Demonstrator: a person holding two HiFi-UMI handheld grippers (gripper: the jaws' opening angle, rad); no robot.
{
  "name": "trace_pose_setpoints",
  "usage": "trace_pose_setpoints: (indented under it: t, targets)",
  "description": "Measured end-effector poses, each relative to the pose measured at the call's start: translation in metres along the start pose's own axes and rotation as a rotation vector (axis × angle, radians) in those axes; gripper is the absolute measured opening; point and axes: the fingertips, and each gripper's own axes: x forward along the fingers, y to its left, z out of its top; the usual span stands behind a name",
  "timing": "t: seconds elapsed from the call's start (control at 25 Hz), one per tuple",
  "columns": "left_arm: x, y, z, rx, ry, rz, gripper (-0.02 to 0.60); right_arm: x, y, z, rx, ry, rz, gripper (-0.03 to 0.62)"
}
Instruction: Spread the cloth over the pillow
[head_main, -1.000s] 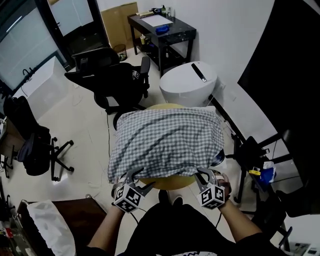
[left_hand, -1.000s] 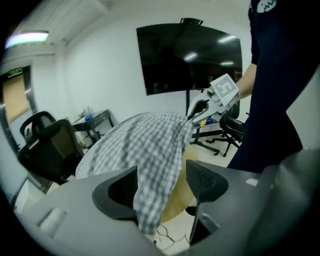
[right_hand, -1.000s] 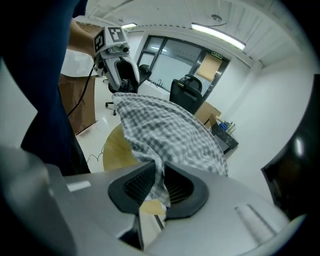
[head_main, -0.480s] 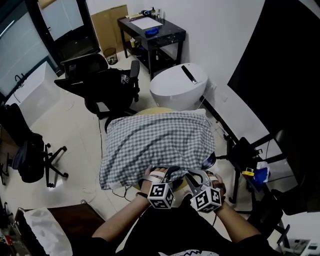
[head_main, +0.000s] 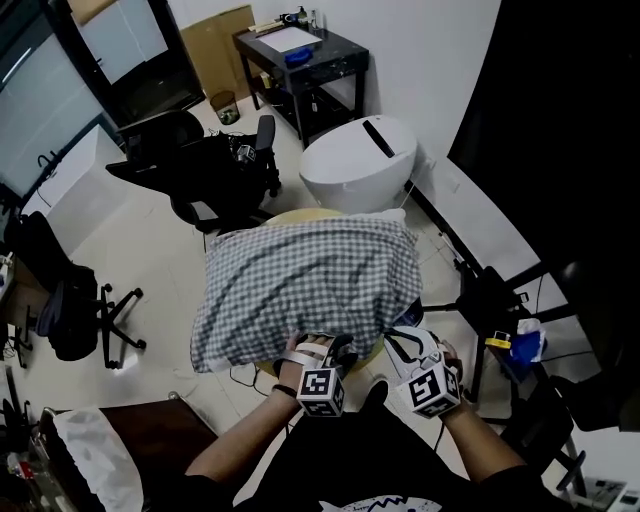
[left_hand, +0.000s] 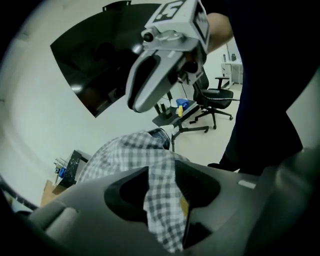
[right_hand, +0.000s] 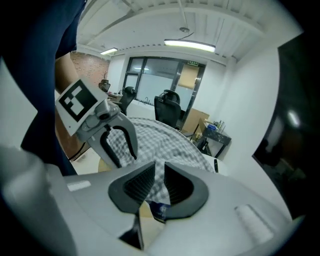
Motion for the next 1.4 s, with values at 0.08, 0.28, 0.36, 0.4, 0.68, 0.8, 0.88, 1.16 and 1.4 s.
trace_pose_setpoints:
  t: [0.08,0.28,0.36,0.4,0.68,0.8,0.88,1.16,1.4]
  targets:
    - [0.019,-0.015,0.004,0.03,0.042,0.004,0.262,-0.008,-0.011,-0.017,0.02,0.016,-0.014,0.066]
    - [0.047,-0.023,0.01,0.185,0.164,0.051,0.459,-0.025,-0.021,-0.049,0.046,0.041,-0.013,0.066]
    - [0.058,-0.024,0.002,0.205,0.216,0.043,0.452,-0.03,-0.021,-0.058,0.055,0.046,-0.007,0.066]
    - [0.061,-0.023,-0.002,0.199,0.231,0.041,0.416,-0.032,-0.02,-0.062,0.061,0.047,-0.004,0.066]
    - [0.04,0.016,-0.004,-0.018,0.167,0.133,0.009,-0.036,-0.022,-0.078,0.079,0.049,0.016,0.066]
    - [0.002,0.05,0.0,-0.197,0.075,0.21,0.006,-0.031,-0.029,-0.078,0.086,0.044,0.019,0.066]
    - [-0.031,0.079,0.003,-0.297,0.008,0.278,0.005,-0.026,-0.033,-0.078,0.088,0.044,0.021,0.066]
    - [-0.111,0.162,-0.049,-0.476,-0.053,0.458,0.005,0.005,-0.04,-0.061,0.053,0.044,0.026,0.066]
    - [-0.13,0.204,-0.106,-0.61,-0.032,0.458,0.005,0.029,-0.045,-0.044,0.04,0.053,0.019,0.067]
